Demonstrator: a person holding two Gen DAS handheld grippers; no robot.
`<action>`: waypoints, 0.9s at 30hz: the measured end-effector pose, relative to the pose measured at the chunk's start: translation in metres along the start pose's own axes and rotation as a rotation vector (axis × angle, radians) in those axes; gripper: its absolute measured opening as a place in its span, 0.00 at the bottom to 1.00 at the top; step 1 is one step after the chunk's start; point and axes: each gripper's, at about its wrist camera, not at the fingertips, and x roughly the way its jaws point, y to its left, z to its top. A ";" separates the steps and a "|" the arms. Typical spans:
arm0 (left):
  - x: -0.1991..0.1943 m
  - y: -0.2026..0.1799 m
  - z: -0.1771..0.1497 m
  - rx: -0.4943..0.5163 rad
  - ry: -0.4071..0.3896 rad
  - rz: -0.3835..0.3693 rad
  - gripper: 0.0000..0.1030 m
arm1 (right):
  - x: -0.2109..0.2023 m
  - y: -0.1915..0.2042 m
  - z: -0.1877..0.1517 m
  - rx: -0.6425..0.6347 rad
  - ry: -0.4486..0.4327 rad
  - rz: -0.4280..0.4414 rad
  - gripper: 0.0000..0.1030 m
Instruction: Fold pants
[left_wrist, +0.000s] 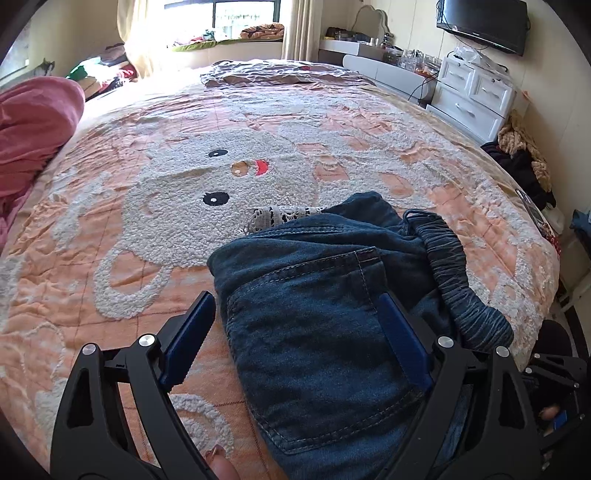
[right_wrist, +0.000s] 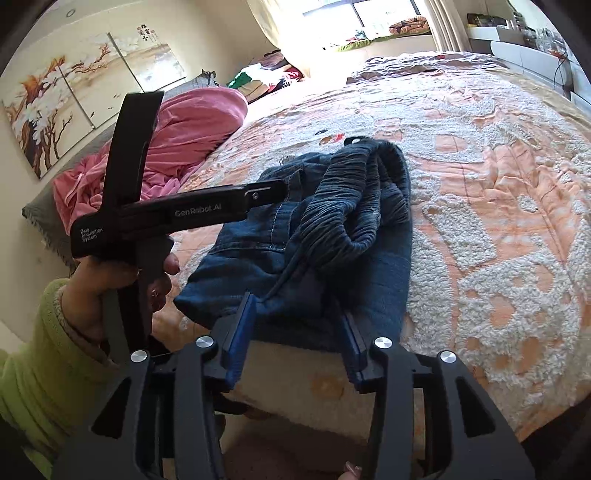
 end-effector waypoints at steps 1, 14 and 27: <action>-0.004 0.000 -0.001 0.002 -0.006 0.006 0.80 | -0.004 -0.001 0.001 0.006 -0.013 -0.003 0.46; -0.001 0.017 -0.032 -0.089 0.032 0.013 0.88 | 0.011 -0.068 0.062 0.166 -0.016 -0.038 0.58; 0.016 0.030 -0.039 -0.241 0.056 -0.174 0.60 | 0.068 -0.093 0.079 0.238 0.099 0.100 0.68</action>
